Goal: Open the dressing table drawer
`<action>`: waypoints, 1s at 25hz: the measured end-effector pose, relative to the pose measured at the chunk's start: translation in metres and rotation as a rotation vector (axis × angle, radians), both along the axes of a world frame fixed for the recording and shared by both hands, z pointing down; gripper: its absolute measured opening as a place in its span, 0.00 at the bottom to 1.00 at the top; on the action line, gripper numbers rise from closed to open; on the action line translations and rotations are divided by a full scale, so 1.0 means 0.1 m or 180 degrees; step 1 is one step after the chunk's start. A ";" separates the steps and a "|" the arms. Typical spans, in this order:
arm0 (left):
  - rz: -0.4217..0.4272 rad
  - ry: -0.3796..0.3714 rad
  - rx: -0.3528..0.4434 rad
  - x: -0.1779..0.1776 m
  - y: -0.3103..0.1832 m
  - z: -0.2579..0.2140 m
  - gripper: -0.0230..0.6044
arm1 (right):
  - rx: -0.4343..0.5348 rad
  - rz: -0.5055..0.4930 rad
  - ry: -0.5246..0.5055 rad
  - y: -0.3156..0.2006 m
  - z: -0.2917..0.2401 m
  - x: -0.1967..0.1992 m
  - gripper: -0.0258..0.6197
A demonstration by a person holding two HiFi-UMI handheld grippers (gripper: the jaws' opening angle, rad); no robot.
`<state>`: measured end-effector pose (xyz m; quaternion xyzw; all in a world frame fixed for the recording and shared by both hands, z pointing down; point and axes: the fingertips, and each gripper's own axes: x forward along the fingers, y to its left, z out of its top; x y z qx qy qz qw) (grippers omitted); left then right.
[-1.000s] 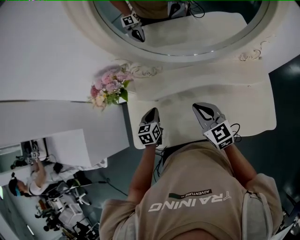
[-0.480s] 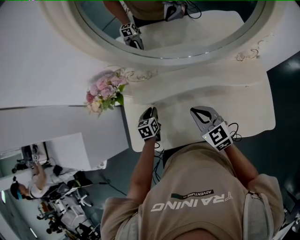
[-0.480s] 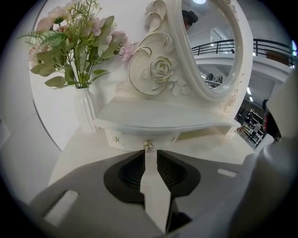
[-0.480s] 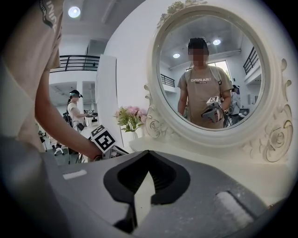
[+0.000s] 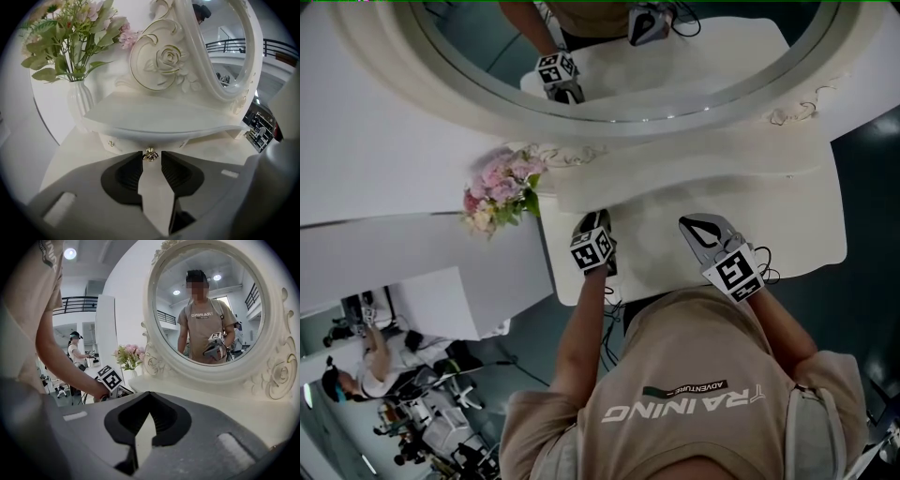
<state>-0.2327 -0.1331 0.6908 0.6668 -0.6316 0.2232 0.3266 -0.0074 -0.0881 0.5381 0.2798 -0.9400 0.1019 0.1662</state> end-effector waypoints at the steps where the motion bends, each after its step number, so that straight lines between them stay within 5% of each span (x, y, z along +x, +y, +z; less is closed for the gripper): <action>1: -0.0016 -0.0018 -0.0015 0.00 -0.01 0.01 0.26 | -0.0008 0.0009 -0.0008 -0.02 0.00 0.01 0.04; 25: -0.0091 -0.0085 -0.0090 0.01 0.16 0.03 0.22 | 0.0056 0.0062 0.0018 0.01 -0.02 0.11 0.04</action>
